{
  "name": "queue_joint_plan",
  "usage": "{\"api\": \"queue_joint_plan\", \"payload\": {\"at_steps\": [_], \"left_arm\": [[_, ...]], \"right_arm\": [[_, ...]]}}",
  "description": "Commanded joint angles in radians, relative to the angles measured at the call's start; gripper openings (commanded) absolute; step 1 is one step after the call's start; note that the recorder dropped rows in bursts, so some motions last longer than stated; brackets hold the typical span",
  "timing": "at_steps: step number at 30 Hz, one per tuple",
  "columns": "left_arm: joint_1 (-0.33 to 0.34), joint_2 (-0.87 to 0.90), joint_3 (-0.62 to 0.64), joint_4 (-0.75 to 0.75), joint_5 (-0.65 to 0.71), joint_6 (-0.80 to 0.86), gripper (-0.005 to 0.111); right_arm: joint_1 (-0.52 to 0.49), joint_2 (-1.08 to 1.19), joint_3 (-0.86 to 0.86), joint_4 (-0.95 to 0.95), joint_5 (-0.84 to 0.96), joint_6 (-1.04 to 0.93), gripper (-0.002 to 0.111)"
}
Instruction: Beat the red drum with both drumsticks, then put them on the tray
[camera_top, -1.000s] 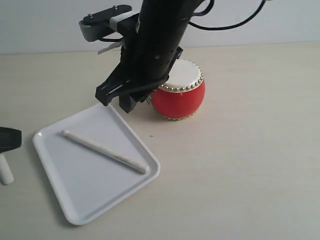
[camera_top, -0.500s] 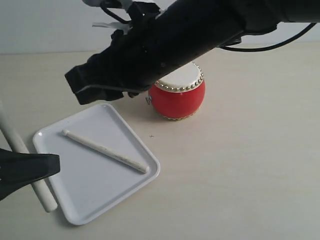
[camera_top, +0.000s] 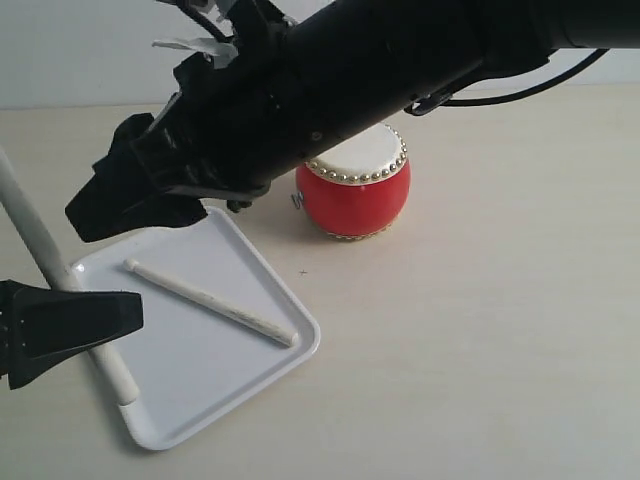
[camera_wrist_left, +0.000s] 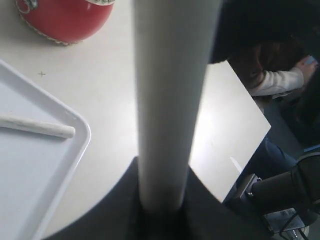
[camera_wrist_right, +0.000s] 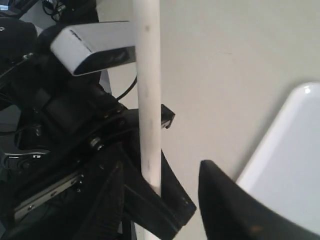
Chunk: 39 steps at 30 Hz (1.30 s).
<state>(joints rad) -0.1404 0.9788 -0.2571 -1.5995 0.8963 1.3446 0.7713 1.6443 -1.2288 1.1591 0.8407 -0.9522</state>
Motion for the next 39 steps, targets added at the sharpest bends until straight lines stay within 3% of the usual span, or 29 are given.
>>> {"api": "queue_joint_plan", "payload": {"at_steps": [1,10,39], "left_arm": [[0.000,0.005,0.001,-0.036,0.040,0.033,0.000],[0.000,0.005,0.001,-0.037,0.052,0.035,0.000],[0.000,0.005,0.001,-0.061,0.054,0.120,0.000]], "right_arm": [[0.009,-0.002,0.005,0.082,0.005,-0.103,0.046],[0.054,0.048,0.005,0.134,-0.044,-0.153,0.056],[0.054,0.137,-0.068,0.216,0.029,-0.168,0.053]]}}
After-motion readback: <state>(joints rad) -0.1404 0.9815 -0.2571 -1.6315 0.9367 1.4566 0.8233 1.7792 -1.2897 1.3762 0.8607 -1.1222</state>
